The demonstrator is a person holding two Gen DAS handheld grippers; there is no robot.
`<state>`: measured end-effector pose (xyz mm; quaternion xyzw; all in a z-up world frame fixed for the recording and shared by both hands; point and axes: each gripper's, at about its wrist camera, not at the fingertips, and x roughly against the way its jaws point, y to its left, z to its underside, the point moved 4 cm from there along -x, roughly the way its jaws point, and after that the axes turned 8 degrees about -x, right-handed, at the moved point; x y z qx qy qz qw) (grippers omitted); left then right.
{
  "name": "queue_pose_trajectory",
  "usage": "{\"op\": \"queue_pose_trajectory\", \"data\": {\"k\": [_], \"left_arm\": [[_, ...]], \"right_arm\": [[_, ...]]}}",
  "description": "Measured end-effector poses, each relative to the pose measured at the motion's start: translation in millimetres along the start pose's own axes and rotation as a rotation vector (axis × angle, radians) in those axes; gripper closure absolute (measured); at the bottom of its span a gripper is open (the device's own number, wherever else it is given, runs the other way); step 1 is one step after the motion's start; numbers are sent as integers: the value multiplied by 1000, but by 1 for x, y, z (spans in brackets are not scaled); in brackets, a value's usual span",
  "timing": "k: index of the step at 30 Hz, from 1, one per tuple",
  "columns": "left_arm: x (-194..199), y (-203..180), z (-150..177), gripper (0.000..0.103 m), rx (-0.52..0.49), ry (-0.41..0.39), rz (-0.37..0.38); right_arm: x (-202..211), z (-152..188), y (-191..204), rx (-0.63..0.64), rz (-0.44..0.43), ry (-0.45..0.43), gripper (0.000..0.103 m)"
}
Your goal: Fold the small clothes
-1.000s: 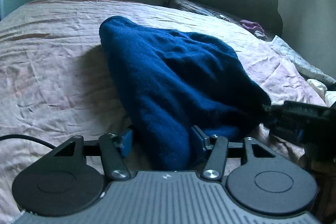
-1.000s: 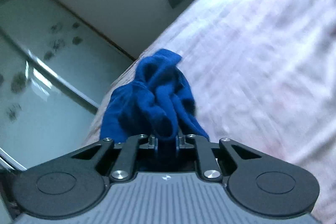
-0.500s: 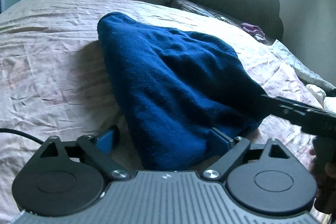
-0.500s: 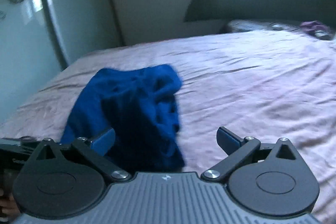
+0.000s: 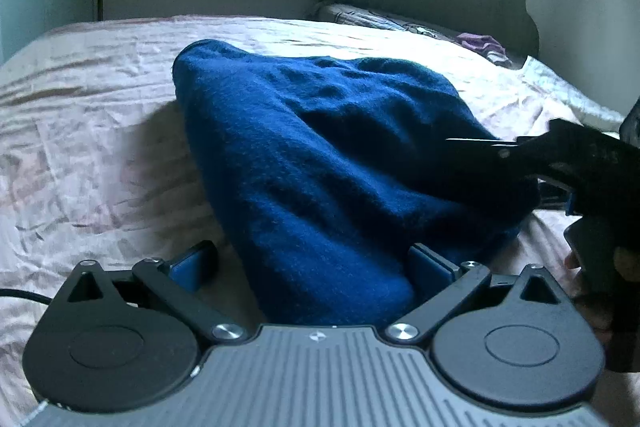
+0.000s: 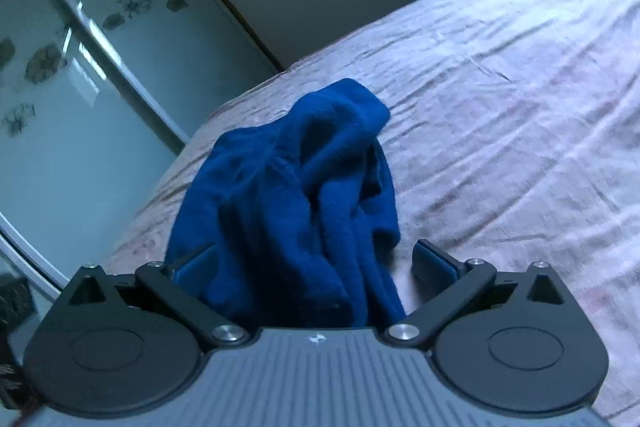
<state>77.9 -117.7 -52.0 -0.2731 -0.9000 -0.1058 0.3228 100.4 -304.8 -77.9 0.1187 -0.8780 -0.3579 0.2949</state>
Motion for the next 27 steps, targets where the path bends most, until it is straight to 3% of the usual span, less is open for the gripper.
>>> {"op": "queue_pose_trajectory", "data": {"k": [4,11,15,18,19,20,21,24,27], "left_arm": [[-1,-3,1,0,-24,-2,-17],[0,-3,4,0,-31,-23,-22],[0,-3,4,0,-29,-25,-20],[1,-2,4,1,-26,-31,-14],[2,-3,4,6,-28,-30,-19],[3,-3,4,16,-35,-35,-28],[5,-5,3,33,-46,-45,-24],[11,-6,1,61,-51,-59,24],[14,5,1,81,7,-68,39]], "right_arm": [[-13,6,16,84,-4,5,0],[-2,10,-2,-73,-150,-63,0],[-13,11,19,87,-42,23,0],[-23,14,31,164,32,33,2],[-25,15,33,191,44,31,7],[-27,16,34,206,54,25,36],[-27,15,32,191,63,19,66],[-24,10,14,48,-6,29,76],[-20,10,6,-42,-52,35,79]]}}
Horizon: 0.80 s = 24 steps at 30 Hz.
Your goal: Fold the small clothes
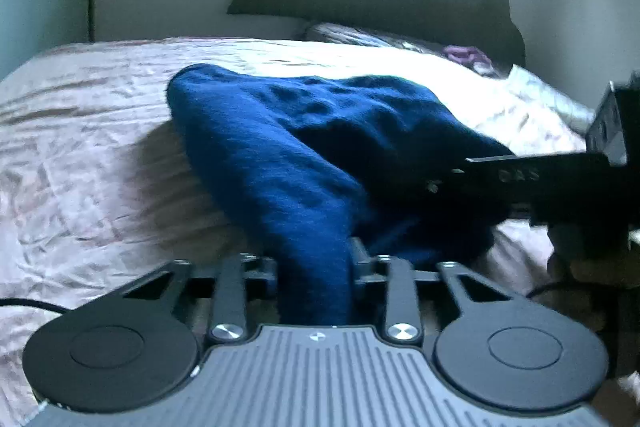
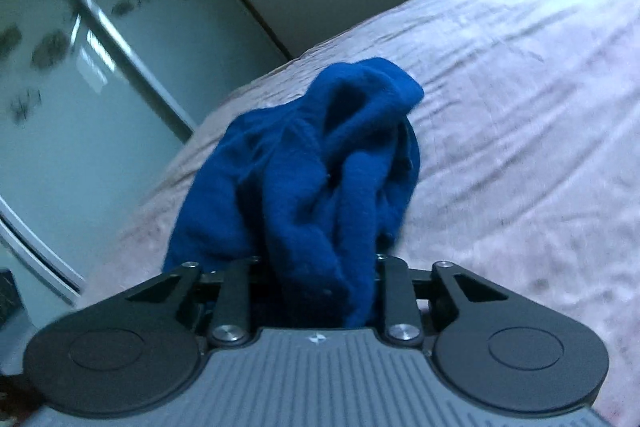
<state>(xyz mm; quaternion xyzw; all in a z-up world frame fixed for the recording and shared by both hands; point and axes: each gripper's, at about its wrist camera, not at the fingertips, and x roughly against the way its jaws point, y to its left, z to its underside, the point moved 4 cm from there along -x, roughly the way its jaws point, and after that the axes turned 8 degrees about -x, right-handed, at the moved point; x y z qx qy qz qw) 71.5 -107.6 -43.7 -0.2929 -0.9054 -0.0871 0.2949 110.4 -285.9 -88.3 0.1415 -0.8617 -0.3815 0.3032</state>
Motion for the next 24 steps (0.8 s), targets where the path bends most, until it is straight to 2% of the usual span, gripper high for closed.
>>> {"op": "queue_pose_trajectory", "data": {"k": [4,9,11,13,14,15,16,18,19,21,22,24], "left_arm": [[8,18,-4,87,60,-9,37],[38,37,-15,88,15,-68,-19],[44,43,-14,87,14,-46,-15],[44,49,-6,86,33,5,-5],[44,49,0,82,31,24,-9],[46,48,4,70,15,36,-19],[51,48,6,67,-2,35,-42],[65,48,5,56,-25,8,-84],[74,51,2,52,-27,-14,-99],[85,56,-12,36,-22,-72,-117],[87,57,-20,33,-20,-95,-117],[82,54,-36,26,-24,-119,-113]], "right_arm": [[2,2,-9,-159,-101,9,81],[-2,13,-4,-270,-221,47,82],[-4,21,5,-247,-231,74,82],[-6,30,12,-190,-172,99,80],[-4,32,13,-155,-134,104,79],[0,35,15,-132,-112,112,78],[5,36,16,-110,-100,120,77],[23,36,21,-47,-68,114,64],[35,34,22,1,-29,81,61],[60,22,26,92,76,-28,58],[70,13,29,123,114,-83,58],[79,-2,38,173,121,-148,58]]}}
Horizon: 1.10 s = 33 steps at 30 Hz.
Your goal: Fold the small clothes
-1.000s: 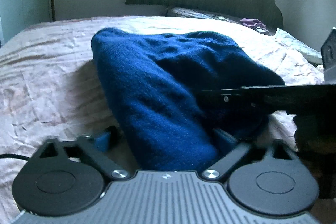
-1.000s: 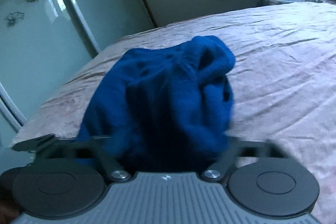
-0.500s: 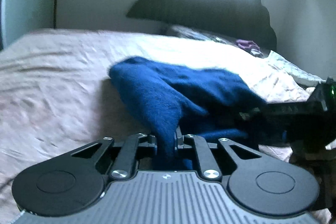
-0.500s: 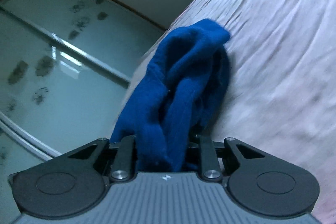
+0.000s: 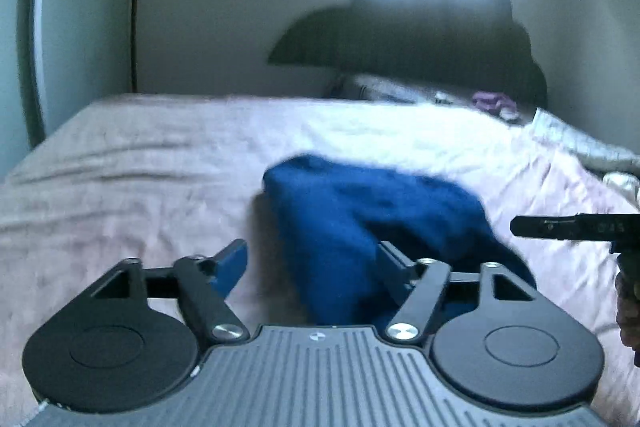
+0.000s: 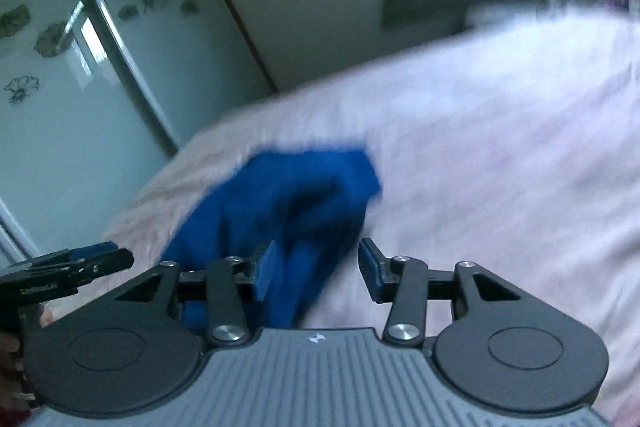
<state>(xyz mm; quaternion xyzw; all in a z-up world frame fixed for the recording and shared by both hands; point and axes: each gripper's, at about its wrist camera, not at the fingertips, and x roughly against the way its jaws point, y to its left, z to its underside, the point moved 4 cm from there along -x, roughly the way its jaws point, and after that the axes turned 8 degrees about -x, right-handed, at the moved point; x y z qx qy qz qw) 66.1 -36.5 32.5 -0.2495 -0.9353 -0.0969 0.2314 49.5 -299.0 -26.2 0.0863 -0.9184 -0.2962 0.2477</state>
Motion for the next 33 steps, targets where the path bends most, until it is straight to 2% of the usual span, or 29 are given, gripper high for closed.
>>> {"op": "queue_pose_trajectory", "data": {"k": [3,5,6,8,9,10,13,15,17,19,21,24,26,27,29,31,33], "left_arm": [[-24,-14,-8,26,-39,28,-3],[-46,-23,4,32,-48,108,3],[-55,-23,14,36,-46,148,16],[-67,-20,33,37,-23,213,16],[-65,-15,39,36,14,212,22],[-60,-10,41,36,46,206,34],[-44,1,39,35,83,187,20],[-37,1,38,35,88,171,9],[-35,-4,40,35,71,178,11],[-30,-10,42,35,48,177,-8],[-24,-16,36,33,13,142,-6],[-24,-23,23,22,-17,96,-4],[-28,-33,16,19,-40,87,25],[-31,-40,16,17,-60,94,44],[-35,-52,23,17,-96,114,50],[-35,-60,32,17,-140,134,8],[-28,-64,39,16,-174,129,-24]], "right_arm": [[-15,-17,23,59,-59,-17,58],[-39,-11,35,84,-101,44,58],[-51,-3,40,105,-100,80,58],[-69,13,39,163,-24,125,59],[-76,18,36,176,25,141,59],[-73,22,31,159,27,135,59],[-47,23,39,107,-41,90,58],[-35,25,43,115,-45,69,58],[-36,32,45,143,-34,93,56],[-43,46,40,168,6,163,55],[-39,44,40,163,22,139,55],[-29,15,48,151,-1,35,55],[-35,-7,55,177,-19,-1,52],[-42,-12,55,184,-29,5,45],[-71,-13,46,176,-16,87,33],[-95,0,34,165,71,174,33],[-80,12,39,184,80,113,32]]}}
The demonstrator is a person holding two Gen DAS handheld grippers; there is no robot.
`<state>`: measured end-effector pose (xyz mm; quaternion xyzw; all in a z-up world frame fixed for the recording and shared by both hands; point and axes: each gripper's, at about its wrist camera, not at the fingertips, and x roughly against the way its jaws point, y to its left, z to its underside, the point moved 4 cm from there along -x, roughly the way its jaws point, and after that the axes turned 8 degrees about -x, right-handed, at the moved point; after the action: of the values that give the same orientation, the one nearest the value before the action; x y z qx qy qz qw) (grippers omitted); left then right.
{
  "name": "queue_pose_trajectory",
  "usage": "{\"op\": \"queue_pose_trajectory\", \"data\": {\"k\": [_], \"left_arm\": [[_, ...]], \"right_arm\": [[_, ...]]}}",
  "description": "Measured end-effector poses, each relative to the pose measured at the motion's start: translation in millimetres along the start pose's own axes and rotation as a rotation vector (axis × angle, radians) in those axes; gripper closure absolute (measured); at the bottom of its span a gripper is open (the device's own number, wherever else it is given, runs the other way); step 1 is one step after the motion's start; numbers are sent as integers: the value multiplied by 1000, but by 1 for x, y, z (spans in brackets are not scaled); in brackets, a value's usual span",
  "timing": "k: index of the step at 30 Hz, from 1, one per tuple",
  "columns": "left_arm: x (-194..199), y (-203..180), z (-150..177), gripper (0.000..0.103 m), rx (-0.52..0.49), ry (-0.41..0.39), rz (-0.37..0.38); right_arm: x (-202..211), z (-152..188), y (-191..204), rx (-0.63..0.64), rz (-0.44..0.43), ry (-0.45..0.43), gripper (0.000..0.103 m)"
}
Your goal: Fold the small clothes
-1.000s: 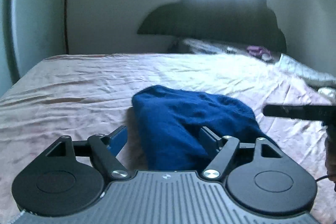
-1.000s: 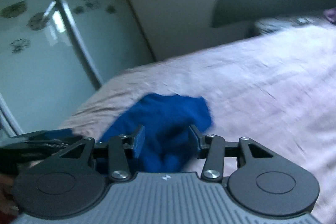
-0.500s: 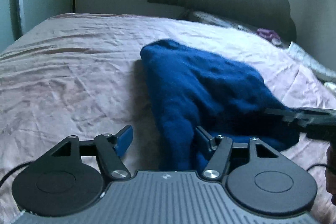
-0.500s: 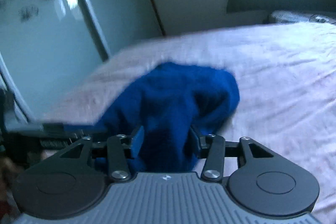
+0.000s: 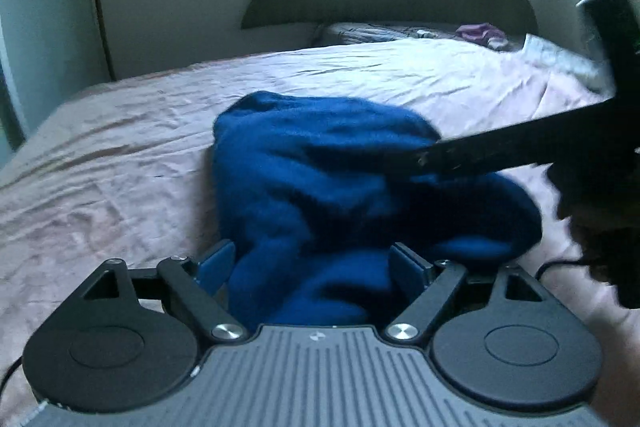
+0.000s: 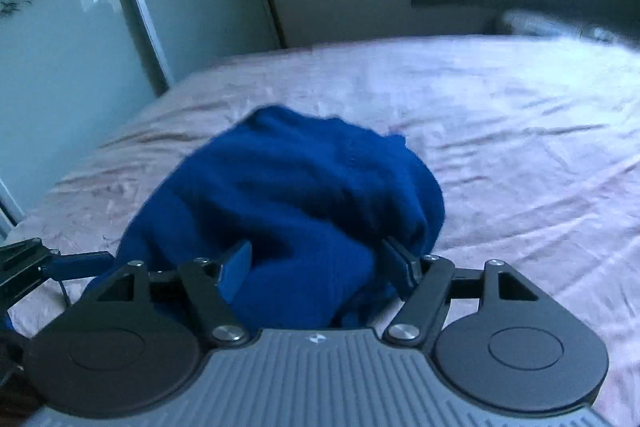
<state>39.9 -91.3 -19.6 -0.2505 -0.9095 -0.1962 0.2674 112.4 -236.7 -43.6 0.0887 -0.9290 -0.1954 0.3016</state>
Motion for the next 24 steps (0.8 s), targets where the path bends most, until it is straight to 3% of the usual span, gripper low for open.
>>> {"op": "queue_pose_trajectory", "data": {"k": [2,5,7,10,15,18,24], "left_arm": [[3,3,6,13,14,9,-13],[8,9,11,9,98,15,-8],[4,5,12,8,80,62,-20],[14,-4,18,7,51,40,-73],[31,-7,20,4,52,7,-98],[35,-4,23,4,84,16,-111],[44,6,34,4,159,44,-150]], "right_arm": [[21,9,9,6,2,-48,26],[37,25,24,71,35,-72,0],[31,37,27,113,81,-28,0],[22,45,21,38,137,65,0],[42,45,19,-39,144,13,0],[46,44,17,-63,196,0,0],[55,59,18,-76,189,9,0]]}}
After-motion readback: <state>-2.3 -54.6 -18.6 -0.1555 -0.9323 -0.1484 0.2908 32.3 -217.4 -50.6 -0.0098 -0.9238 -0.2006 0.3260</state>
